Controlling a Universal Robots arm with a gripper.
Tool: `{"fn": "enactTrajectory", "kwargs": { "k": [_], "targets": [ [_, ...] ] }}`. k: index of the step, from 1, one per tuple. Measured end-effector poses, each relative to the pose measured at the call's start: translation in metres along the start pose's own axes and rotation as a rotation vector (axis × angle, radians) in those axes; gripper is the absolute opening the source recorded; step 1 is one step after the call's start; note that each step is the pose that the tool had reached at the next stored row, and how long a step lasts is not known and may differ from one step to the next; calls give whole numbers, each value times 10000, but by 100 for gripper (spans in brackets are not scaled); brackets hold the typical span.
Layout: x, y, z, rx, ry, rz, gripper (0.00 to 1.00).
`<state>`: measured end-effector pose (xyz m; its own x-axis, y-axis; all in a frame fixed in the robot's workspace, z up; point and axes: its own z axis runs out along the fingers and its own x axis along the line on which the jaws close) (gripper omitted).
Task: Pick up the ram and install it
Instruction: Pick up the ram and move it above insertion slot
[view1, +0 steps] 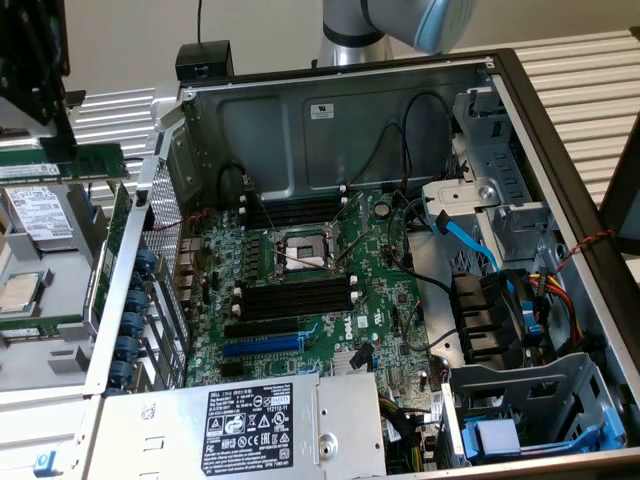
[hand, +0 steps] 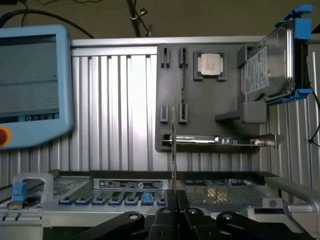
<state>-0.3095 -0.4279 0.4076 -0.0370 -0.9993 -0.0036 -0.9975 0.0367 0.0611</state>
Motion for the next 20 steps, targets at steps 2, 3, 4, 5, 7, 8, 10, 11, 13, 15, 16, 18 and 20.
{"fn": "enactTrajectory", "kwargs": {
  "k": [2, 3, 4, 5, 7, 8, 10, 11, 13, 15, 16, 18, 20],
  "targets": [
    [-3, -79, -5, -36, 1, -2, 12],
    [-5, -118, -8, -54, 2, -3, 12],
    [-6, -157, -11, -72, 2, -4, 12],
    [-8, -201, -15, -88, 3, -5, 12],
    [-10, -282, -21, -117, 4, -7, 12],
    [-12, -318, -23, -134, 5, -9, 12],
    [-14, -372, -27, -166, 7, -10, 12],
    [-14, -373, -27, -165, 6, -9, 12],
    [-14, -373, -27, -165, 6, -9, 12],
    [-16, -416, -30, -167, 10, -10, 12],
    [-18, -460, -33, -168, 11, -9, 12],
    [-21, -550, -37, -167, 9, -9, 12],
    [-25, -642, -43, -167, 9, -9, 12]
  ]
}}
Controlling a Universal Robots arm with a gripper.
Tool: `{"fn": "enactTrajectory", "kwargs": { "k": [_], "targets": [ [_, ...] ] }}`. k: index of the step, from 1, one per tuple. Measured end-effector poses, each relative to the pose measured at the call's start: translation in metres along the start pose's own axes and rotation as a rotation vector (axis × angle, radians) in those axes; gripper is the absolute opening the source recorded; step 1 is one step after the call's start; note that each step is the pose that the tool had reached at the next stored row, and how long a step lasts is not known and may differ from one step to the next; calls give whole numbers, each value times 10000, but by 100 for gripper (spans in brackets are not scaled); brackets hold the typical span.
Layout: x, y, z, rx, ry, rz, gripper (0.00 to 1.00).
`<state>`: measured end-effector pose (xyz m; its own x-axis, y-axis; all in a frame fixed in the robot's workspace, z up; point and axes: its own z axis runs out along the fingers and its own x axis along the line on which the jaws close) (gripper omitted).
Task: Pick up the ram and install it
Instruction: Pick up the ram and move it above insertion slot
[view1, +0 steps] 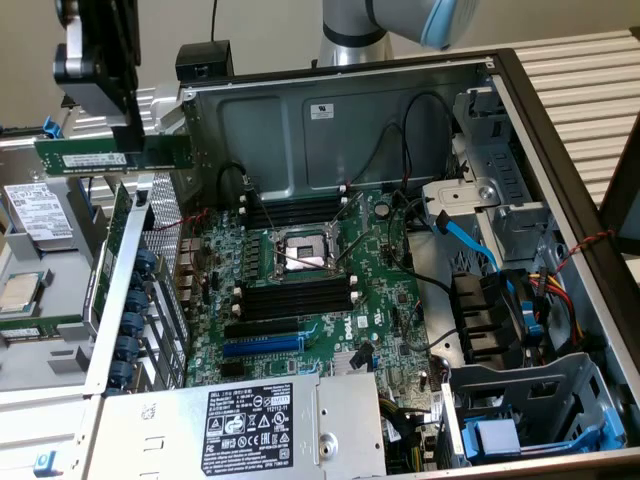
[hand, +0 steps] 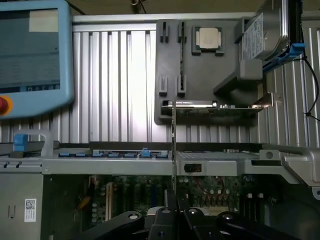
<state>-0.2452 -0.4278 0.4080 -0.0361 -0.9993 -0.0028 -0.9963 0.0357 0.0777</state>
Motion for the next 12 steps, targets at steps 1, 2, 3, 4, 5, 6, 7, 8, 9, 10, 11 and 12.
{"fn": "enactTrajectory", "kwargs": {
  "k": [1, 2, 3, 4, 5, 6, 7, 8, 9, 10, 11, 12],
  "targets": [
    [-1, -45, -4, -2, 2, 1, 12],
    [-3, -90, -8, -1, 1, -1, 12],
    [-5, -134, -11, 0, 0, 0, 12],
    [-6, -180, -15, -1, 0, 0, 12],
    [-8, -225, -19, -1, 0, 0, 12],
    [-10, -271, -23, -1, 0, 0, 12],
    [-11, -318, -26, -2, -1, -1, 12],
    [-13, -364, -30, -2, -4, -1, 12],
    [-14, -410, -33, -1, -6, -1, 12],
    [-16, -454, -36, -1, -9, -2, 12],
    [-18, -498, -40, -1, -11, -1, 12],
    [-20, -545, -44, -2, -12, -1, 12]
  ]
}}
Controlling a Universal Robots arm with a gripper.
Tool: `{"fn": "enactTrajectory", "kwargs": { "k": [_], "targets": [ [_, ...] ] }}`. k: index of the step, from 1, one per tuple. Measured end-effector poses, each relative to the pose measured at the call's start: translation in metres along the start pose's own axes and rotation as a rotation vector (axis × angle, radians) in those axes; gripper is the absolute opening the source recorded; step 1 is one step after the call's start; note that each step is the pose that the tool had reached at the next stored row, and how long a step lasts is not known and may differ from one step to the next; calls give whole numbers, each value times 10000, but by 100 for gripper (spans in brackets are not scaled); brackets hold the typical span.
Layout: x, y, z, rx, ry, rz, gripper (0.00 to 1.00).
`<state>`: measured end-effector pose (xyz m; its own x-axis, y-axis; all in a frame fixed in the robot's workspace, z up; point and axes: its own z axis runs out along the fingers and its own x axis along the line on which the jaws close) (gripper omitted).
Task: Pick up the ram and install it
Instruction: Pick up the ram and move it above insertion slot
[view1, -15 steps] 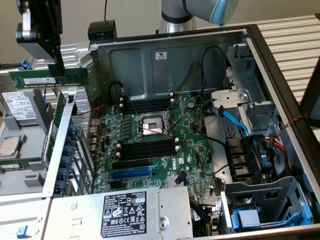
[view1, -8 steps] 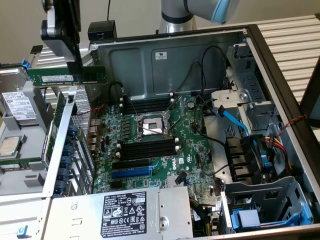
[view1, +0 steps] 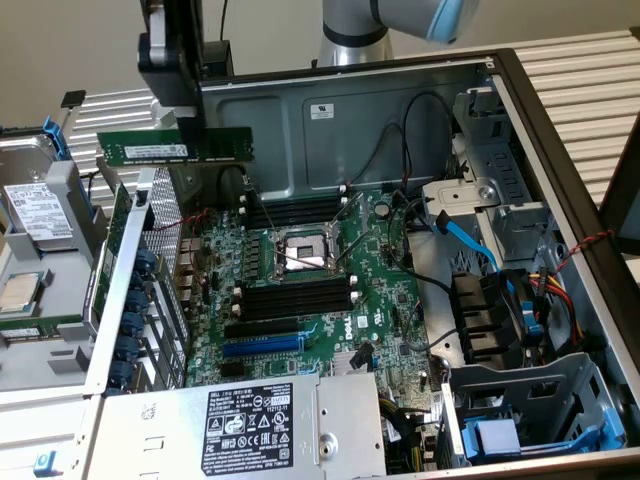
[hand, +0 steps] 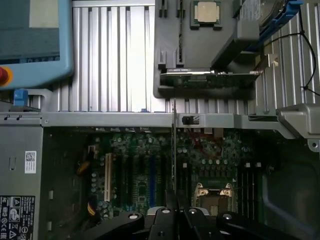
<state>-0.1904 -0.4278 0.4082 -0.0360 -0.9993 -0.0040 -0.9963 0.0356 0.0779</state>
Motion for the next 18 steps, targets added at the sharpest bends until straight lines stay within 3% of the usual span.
{"fn": "enactTrajectory", "kwargs": {
  "k": [5, 11, 18],
  "targets": [
    [-8, -226, -18, -1, -27, -2, 12],
    [-32, -485, -34, -8, -221, -17, 12],
    [-121, -639, -6, -10, -285, -41, 12]
  ]
}}
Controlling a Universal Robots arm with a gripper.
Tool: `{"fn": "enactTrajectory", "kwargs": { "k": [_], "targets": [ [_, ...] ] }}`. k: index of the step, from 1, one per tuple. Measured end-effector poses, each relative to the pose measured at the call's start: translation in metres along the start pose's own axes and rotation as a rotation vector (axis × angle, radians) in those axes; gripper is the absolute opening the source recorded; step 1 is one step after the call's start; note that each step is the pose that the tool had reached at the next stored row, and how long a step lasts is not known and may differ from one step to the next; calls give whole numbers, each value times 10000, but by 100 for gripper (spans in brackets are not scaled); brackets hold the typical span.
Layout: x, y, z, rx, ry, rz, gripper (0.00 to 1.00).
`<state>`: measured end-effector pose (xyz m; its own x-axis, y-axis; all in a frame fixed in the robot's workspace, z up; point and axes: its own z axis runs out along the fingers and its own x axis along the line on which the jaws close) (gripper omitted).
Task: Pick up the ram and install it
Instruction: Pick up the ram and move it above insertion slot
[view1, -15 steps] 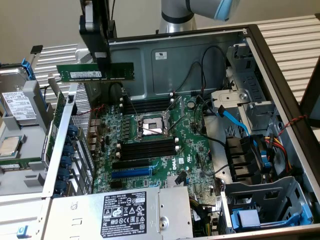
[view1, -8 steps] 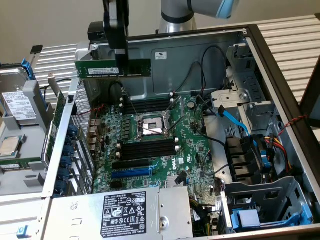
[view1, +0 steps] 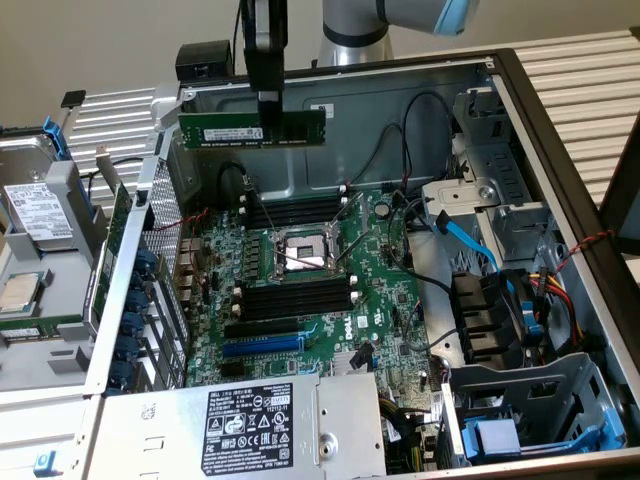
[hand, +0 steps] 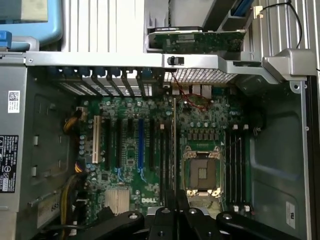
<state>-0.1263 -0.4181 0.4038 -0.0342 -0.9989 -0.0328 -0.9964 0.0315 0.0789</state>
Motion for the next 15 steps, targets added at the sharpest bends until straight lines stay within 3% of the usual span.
{"fn": "enactTrajectory", "kwargs": {
  "k": [15],
  "targets": [
    [-112, -136, 94, -13, -6, -347, 12]
  ]
}}
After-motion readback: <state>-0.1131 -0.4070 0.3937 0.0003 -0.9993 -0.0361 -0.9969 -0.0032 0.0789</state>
